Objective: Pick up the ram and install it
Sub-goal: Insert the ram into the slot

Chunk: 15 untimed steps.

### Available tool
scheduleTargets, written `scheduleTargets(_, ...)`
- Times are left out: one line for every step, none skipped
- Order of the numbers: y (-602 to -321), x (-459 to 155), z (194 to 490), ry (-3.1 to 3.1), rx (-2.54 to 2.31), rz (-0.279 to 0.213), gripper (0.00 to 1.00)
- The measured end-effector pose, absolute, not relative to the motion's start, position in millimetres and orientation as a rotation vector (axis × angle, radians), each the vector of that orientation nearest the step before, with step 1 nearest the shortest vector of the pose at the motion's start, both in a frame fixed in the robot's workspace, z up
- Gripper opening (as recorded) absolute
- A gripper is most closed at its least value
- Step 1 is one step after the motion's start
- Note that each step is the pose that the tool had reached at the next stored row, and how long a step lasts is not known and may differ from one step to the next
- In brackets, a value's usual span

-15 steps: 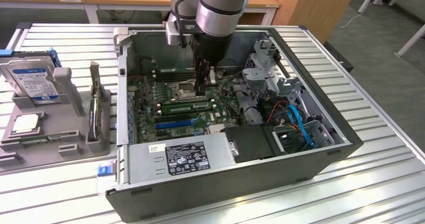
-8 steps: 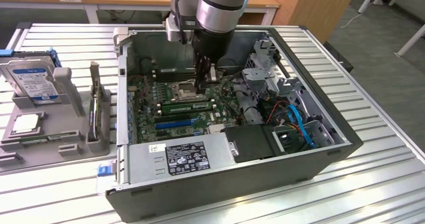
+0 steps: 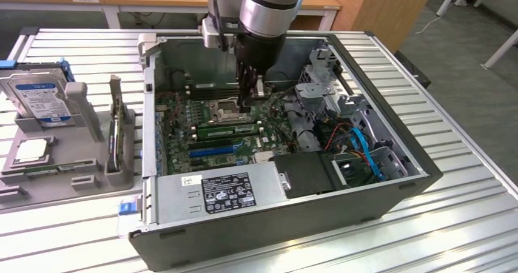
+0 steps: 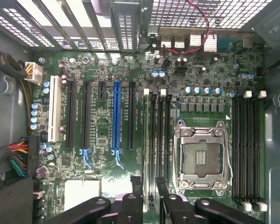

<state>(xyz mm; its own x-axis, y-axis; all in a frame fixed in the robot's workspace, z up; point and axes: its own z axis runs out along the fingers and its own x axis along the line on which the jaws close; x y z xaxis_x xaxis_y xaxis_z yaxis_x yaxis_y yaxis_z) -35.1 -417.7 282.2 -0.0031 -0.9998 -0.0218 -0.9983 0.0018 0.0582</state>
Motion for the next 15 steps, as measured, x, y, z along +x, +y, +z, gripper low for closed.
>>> scheduleTargets(-417.7,-35.2,283.1,-2.205,2.200,-0.088,0.25)
scheduleTargets(-417.7,-35.2,283.8,-2.205,2.200,-0.088,0.25)
scheduleTargets(-417.7,-35.2,284.8,-2.205,2.200,-0.088,0.25)
scheduleTargets(-417.7,-35.2,286.1,-2.205,2.200,-0.088,0.25)
scheduleTargets(-417.7,-35.2,287.7,-2.205,2.199,-0.088,0.25)
scheduleTargets(-417.7,-35.2,289.2,-2.205,2.200,-0.088,0.25)
scheduleTargets(-417.7,-35.2,290.6,-2.205,2.200,-0.088,0.25)
scheduleTargets(-417.7,-35.2,292.0,-2.205,2.200,-0.088,0.25)
scheduleTargets(-417.7,-35.2,293.5,-2.205,2.200,-0.088,0.25)
scheduleTargets(-417.7,-35.2,295.0,-2.205,2.200,-0.088,0.25)
scheduleTargets(-417.7,-35.2,296.5,-2.205,2.200,-0.088,0.25)
scheduleTargets(-417.7,-35.2,298.0,-2.205,2.200,-0.088,0.25)
scheduleTargets(-417.7,-35.2,299.6,-2.205,2.199,-0.088,0.25)
scheduleTargets(-417.7,-35.2,301.1,-2.205,2.199,-0.088,0.25)
scheduleTargets(-417.7,-35.2,302.5,-2.205,2.200,-0.088,0.25)
